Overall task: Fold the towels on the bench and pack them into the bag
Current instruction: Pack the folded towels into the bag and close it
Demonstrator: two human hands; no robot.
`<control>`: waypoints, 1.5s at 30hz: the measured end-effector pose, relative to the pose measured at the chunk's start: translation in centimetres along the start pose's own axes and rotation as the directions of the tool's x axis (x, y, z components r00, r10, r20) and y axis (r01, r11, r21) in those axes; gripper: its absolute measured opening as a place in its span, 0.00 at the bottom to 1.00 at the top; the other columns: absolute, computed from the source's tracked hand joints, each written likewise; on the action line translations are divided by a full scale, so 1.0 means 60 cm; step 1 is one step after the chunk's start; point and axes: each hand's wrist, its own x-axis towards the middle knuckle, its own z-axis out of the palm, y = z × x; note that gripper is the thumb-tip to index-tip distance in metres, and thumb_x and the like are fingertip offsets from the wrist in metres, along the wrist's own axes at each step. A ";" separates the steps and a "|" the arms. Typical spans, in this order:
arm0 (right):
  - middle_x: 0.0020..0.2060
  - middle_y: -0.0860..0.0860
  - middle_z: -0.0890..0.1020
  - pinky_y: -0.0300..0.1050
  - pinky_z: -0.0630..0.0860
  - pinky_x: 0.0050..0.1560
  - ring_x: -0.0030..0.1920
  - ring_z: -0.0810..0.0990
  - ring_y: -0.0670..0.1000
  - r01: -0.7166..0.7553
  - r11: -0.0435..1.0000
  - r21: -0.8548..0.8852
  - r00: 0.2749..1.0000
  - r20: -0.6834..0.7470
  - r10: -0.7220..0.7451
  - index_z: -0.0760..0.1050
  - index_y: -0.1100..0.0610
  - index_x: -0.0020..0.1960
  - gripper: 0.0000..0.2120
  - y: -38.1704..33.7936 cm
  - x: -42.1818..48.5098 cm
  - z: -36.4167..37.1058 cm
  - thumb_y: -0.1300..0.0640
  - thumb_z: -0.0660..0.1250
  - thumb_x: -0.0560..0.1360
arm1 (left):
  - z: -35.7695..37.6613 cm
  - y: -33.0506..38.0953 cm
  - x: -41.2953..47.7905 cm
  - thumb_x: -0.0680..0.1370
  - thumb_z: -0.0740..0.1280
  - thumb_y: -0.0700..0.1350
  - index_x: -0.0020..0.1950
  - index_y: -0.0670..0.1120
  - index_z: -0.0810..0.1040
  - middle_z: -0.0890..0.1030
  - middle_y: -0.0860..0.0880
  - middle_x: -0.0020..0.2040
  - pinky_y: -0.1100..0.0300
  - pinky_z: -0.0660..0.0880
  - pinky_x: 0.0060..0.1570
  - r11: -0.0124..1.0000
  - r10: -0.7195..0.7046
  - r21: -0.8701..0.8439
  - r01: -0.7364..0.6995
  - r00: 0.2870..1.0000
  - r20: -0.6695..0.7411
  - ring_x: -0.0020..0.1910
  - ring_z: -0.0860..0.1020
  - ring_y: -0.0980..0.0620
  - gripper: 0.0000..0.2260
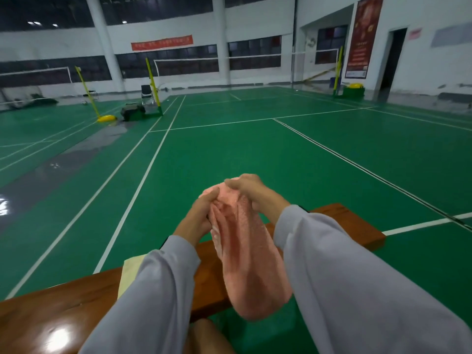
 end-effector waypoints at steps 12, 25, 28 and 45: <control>0.32 0.56 0.75 0.42 0.73 0.30 0.28 0.74 0.51 -0.038 0.860 0.510 0.985 -0.127 0.118 0.73 0.61 0.41 0.10 -0.017 0.018 -0.054 0.75 0.67 0.73 | -0.141 0.069 0.001 0.72 0.77 0.45 0.62 0.35 0.80 0.83 0.43 0.41 0.54 0.80 0.39 0.985 0.010 0.169 0.039 0.960 -0.278 0.36 0.82 0.47 0.22; 0.30 0.51 0.78 0.44 0.76 0.37 0.31 0.76 0.50 -0.290 0.927 0.238 0.956 0.032 0.291 0.74 0.55 0.40 0.13 0.049 0.059 -0.057 0.51 0.67 0.81 | -0.186 0.101 -0.002 0.64 0.84 0.51 0.62 0.35 0.80 0.84 0.39 0.57 0.45 0.82 0.56 0.978 0.164 0.185 -0.095 0.899 -0.406 0.50 0.84 0.43 0.33; 0.35 0.52 0.81 0.46 0.79 0.39 0.34 0.78 0.50 -0.059 0.860 0.507 0.996 -0.026 0.083 0.77 0.56 0.49 0.06 0.004 0.064 -0.060 0.53 0.69 0.80 | -0.189 0.138 -0.006 0.69 0.82 0.46 0.61 0.35 0.79 0.83 0.42 0.54 0.48 0.81 0.58 0.970 0.243 0.156 -0.188 0.819 -0.520 0.51 0.83 0.44 0.26; 0.35 0.55 0.80 0.42 0.78 0.30 0.31 0.79 0.51 0.029 0.916 0.399 0.981 -0.190 0.052 0.78 0.63 0.55 0.10 -0.054 0.091 -0.078 0.64 0.72 0.75 | -0.196 0.179 -0.009 0.82 0.67 0.38 0.67 0.47 0.78 0.83 0.43 0.55 0.47 0.80 0.51 0.893 0.364 0.388 -0.227 0.871 -0.329 0.46 0.80 0.46 0.14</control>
